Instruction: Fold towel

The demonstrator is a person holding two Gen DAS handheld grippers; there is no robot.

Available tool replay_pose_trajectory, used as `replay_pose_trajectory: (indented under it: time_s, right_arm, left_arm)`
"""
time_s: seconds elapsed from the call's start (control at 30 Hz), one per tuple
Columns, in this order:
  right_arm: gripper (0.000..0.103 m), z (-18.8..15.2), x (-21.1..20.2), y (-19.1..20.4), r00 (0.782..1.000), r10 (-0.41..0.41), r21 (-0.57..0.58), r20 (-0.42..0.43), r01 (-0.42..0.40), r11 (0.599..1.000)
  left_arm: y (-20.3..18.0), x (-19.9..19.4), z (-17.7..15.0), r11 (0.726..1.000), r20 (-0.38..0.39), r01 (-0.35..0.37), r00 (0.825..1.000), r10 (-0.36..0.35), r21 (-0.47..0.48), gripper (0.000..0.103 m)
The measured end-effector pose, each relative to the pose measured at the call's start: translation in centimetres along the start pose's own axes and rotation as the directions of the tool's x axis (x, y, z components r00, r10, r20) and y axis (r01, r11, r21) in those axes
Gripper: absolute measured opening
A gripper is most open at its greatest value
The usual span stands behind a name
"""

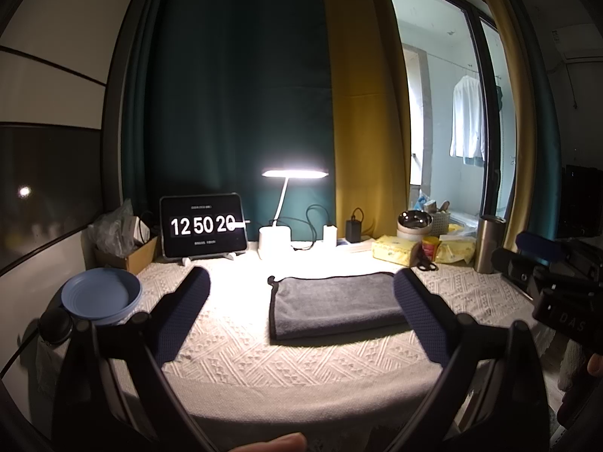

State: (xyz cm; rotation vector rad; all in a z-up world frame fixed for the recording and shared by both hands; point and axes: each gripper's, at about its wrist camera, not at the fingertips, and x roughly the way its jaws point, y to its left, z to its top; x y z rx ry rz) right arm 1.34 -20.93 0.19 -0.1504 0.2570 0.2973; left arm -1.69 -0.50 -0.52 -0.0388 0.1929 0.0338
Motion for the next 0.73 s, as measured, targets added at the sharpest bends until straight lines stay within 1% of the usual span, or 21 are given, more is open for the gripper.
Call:
replay_pose_trajectory:
  time_s: [0.3,0.57,0.63,0.73]
  right_arm:
    - [0.055,-0.1,0.07,0.03,1.0,0.0,0.001,-0.001,0.0,1.0]
    - [0.055,-0.16,0.13,0.06,1.0,0.002,0.003,-0.002,-0.002,1.0]
    - [0.055,-0.21,0.18,0.08,1.0,0.004,0.006,-0.003,-0.004,1.0]
    - [0.055,-0.51,0.6,0.17,1.0,0.007,0.014,-0.006,-0.007,1.0]
  left_arm:
    - [-0.02,-0.02,-0.01,1.0,0.0,0.0,1.0,0.0,0.0,0.099]
    - [-0.26,-0.14,-0.69,1.0,-0.005,0.0,1.0,0.0,-0.002,0.099]
    - [-0.26,-0.18,-0.67,1.0,0.006,-0.007,1.0,0.007,-0.01,0.099]
    - [-0.62,0.01,-0.56,1.0,0.023,-0.009,1.0,0.009,0.006,0.099]
